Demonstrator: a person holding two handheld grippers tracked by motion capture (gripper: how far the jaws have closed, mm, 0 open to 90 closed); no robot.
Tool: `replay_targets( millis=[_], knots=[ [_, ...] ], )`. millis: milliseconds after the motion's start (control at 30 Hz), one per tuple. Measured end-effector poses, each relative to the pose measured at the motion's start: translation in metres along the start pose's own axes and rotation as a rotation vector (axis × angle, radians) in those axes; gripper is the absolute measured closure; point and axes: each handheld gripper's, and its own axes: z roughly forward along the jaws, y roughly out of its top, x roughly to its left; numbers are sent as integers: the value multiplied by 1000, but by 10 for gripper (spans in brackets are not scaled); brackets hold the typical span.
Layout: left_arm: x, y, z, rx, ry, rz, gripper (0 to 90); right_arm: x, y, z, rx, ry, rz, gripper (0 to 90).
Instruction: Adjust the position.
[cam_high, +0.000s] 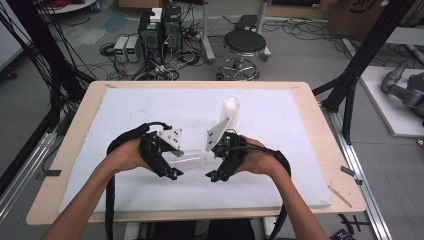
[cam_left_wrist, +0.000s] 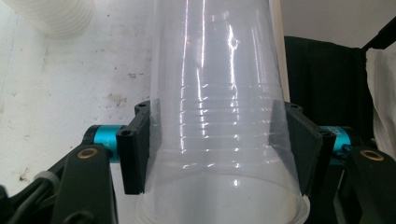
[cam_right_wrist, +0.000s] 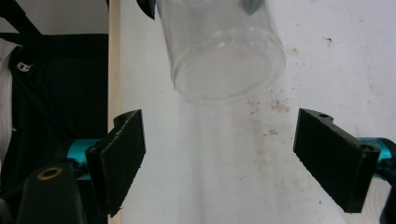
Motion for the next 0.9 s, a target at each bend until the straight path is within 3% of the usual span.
replay_targets(
  millis=[233, 333, 600, 633, 700, 900],
  knots=[
    [-3, 11, 7, -6, -9, 17, 347, -2, 6, 3, -9, 19, -9, 185],
    [-2, 12, 8, -5, -11, 19, 347, -2, 8, 5, -5, 26, -18, 243],
    [-1, 12, 10, 4, -9, 20, 347, -2, 9, 7, -23, 34, -22, 257],
    [-1, 12, 10, 14, -8, 30, 347, -2, 10, 7, -25, 31, -25, 268],
    [-1, 12, 10, 18, -8, 34, 347, -1, 12, 6, -27, 32, -34, 400],
    [-2, 12, 11, 11, -13, 33, 329, 1, 13, 6, -20, 24, -44, 431]
  ],
)
